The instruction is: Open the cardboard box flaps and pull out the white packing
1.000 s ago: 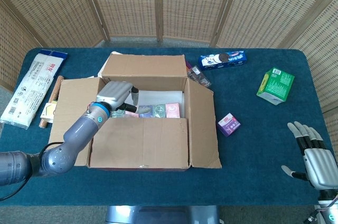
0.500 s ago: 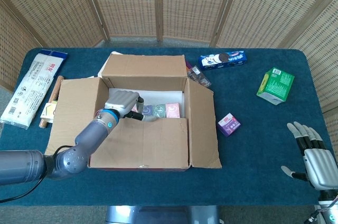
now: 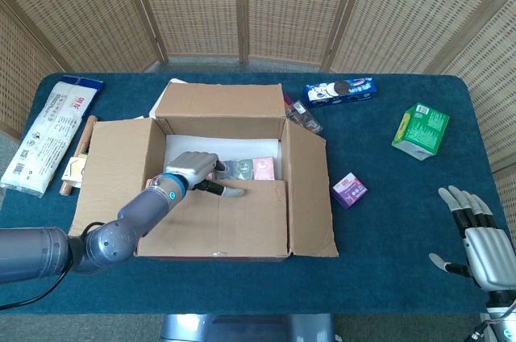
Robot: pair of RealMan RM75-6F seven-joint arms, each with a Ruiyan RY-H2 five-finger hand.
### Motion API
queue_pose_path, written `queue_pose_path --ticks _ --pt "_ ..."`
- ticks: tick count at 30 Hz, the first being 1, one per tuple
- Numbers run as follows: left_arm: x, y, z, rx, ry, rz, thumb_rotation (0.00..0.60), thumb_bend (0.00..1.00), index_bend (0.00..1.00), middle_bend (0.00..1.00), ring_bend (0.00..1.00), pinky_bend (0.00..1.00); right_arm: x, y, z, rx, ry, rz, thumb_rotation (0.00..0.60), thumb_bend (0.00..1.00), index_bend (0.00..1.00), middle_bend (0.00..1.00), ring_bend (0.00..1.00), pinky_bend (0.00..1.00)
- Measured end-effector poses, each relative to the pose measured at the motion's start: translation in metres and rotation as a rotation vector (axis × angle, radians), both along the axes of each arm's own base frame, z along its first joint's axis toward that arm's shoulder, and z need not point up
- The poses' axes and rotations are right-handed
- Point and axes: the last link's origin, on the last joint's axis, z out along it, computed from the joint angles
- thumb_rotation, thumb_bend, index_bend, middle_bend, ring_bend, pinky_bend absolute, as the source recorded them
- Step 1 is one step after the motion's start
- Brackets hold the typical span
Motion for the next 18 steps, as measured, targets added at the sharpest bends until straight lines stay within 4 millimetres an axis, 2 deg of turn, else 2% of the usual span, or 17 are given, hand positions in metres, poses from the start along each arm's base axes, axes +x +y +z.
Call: queue_pose_path --ticks 18 --pt "0.0052 -0.0098 0.0095 -0.061 -0.084 0.029 0.204 0.0 0.53 0.42 0.25 0.53 0.0027 0.0026 0.0017 -0.005 -0.006 0.013 0.6 0.0 0.0 0.0 0.0 0.0"
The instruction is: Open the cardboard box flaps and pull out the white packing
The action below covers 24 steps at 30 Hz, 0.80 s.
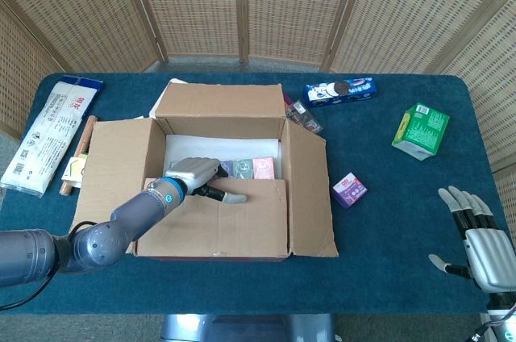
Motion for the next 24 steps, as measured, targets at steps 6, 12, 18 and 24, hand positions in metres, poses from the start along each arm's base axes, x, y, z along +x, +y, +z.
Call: queue_pose_path --ticks 6,12,18,24 --pt "0.005 -0.001 0.005 -0.017 -0.105 0.02 0.195 0.0 0.53 0.4 0.23 0.51 0.001 0.001 0.0 0.001 -0.001 0.004 0.6 0.0 0.0 0.0 0.0 0.0" --pt "0.007 -0.004 0.012 -0.06 -0.206 0.047 0.2 0.0 0.53 0.4 0.23 0.51 0.001 0.001 0.0 0.001 0.001 0.008 0.6 0.0 0.0 0.0 0.0 0.0" --pt "0.008 -0.005 0.021 -0.108 -0.274 0.075 0.2 0.0 0.53 0.41 0.23 0.51 0.002 0.002 -0.001 0.003 0.003 0.007 0.6 0.0 0.0 0.0 0.0 0.0" --pt "0.012 -0.005 0.036 -0.138 -0.327 0.091 0.2 0.0 0.53 0.41 0.23 0.51 0.001 0.001 -0.002 0.007 0.009 0.007 0.6 0.0 0.0 0.0 0.0 0.0"
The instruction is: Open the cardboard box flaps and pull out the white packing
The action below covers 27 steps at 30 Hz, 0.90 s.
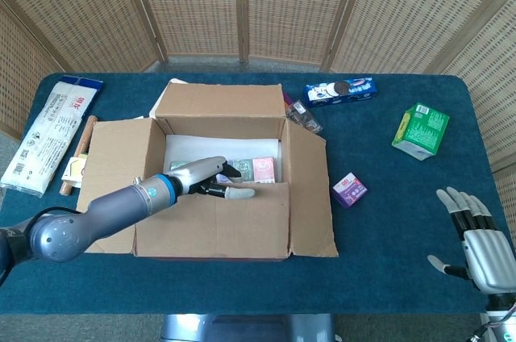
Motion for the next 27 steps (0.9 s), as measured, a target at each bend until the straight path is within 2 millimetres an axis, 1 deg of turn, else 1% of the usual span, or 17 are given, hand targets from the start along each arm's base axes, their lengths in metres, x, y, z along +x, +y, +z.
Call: queue_pose_path --ticks 4,10,19,27 --pt "0.001 0.0 0.011 -0.005 -0.005 -0.011 0.198 0.0 0.52 0.41 0.23 0.51 0.0 0.0 -0.001 0.004 0.003 0.0 0.6 0.0 0.0 0.0 0.0 0.0" --pt "0.004 -0.002 0.019 -0.032 -0.013 -0.01 0.203 0.0 0.52 0.41 0.23 0.52 0.0 -0.001 -0.003 0.009 0.005 -0.001 0.6 0.0 0.0 0.0 0.0 0.0" --pt "0.013 -0.009 0.028 -0.095 -0.037 -0.015 0.197 0.0 0.52 0.41 0.23 0.52 0.0 -0.002 -0.003 0.009 0.005 -0.002 0.6 0.0 0.0 0.0 0.0 0.0" --pt "0.017 -0.015 0.032 -0.151 -0.046 -0.017 0.202 0.0 0.52 0.4 0.23 0.52 0.0 -0.001 -0.003 0.009 0.004 0.0 0.6 0.0 0.0 0.0 0.0 0.0"
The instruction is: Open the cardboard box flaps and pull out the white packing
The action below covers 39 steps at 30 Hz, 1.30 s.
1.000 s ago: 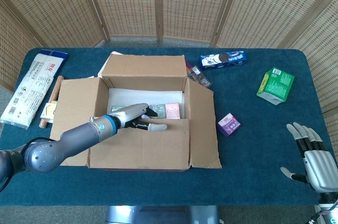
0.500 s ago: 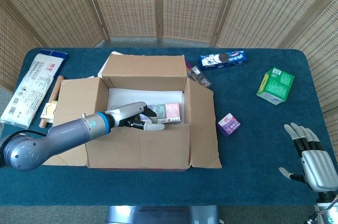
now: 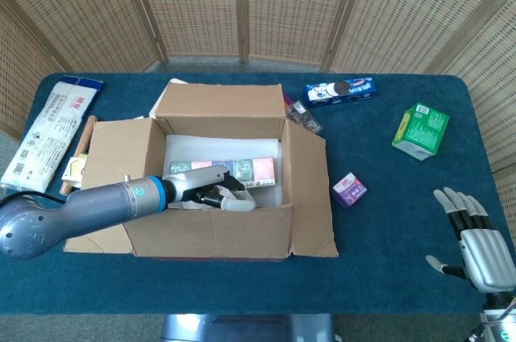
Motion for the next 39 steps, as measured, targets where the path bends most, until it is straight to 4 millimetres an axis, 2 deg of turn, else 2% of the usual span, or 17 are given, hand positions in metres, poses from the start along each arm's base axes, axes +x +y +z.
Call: queue_pose_path --ticks 19,31,39 --pt "0.007 -0.045 -0.011 -0.121 0.01 -0.151 0.206 0.0 0.52 0.4 0.23 0.52 0.0 0.0 -0.001 0.002 0.006 -0.001 0.6 0.0 0.0 0.0 0.0 0.0" --pt "0.003 -0.058 -0.022 -0.2 0.017 -0.171 0.211 0.0 0.51 0.4 0.23 0.52 0.0 0.0 -0.001 0.002 0.007 0.0 0.6 0.0 0.0 0.0 0.0 0.0" --pt "-0.003 -0.056 -0.029 -0.177 0.034 -0.178 0.204 0.0 0.5 0.39 0.22 0.5 0.001 0.0 0.0 -0.001 0.003 0.003 0.6 0.0 0.0 0.0 0.0 0.0"
